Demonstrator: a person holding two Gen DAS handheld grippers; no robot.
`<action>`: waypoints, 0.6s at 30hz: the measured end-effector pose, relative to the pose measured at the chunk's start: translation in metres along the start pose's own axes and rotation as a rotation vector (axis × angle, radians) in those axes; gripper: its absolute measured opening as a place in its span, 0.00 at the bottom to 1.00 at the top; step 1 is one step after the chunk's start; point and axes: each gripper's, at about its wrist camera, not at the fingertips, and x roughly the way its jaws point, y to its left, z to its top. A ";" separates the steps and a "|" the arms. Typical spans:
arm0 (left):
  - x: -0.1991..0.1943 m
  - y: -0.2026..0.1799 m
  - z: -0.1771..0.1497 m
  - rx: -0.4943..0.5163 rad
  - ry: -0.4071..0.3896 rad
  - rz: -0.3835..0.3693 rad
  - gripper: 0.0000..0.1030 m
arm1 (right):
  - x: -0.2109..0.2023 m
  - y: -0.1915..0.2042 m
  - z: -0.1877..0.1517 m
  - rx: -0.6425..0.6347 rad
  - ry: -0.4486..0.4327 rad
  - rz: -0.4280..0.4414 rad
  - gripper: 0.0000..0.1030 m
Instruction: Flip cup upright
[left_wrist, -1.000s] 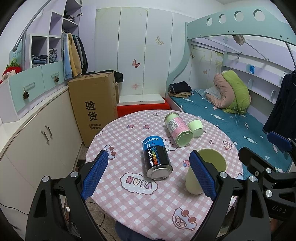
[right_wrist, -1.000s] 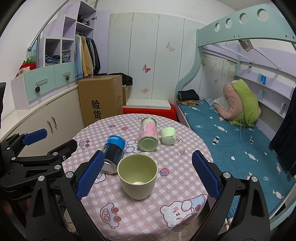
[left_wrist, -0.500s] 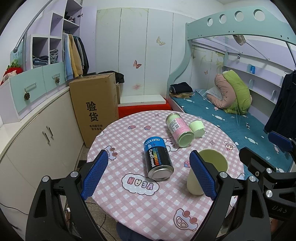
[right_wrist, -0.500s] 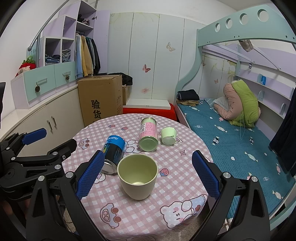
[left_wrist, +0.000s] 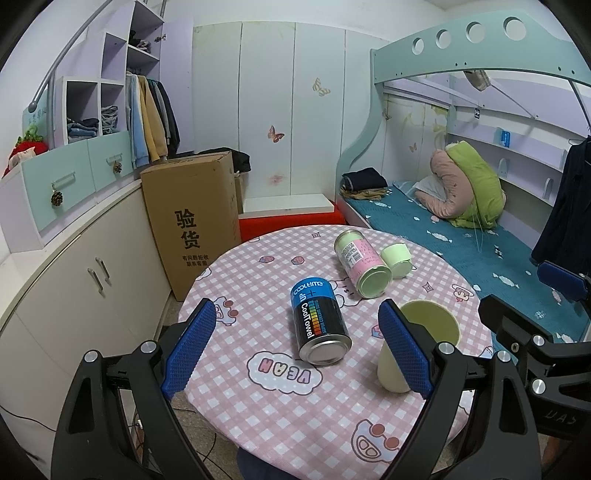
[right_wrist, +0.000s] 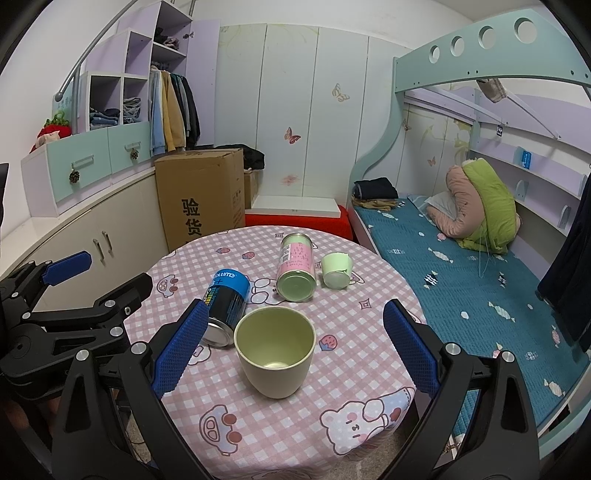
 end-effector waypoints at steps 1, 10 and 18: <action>0.000 -0.001 -0.001 0.001 0.000 0.000 0.83 | 0.000 0.000 0.000 0.000 0.000 -0.001 0.93; 0.000 -0.002 -0.001 0.002 -0.006 0.002 0.83 | 0.000 0.000 0.001 0.002 -0.003 0.000 0.93; 0.000 -0.002 0.000 -0.001 -0.006 -0.005 0.83 | 0.002 0.000 0.002 0.002 -0.003 -0.002 0.93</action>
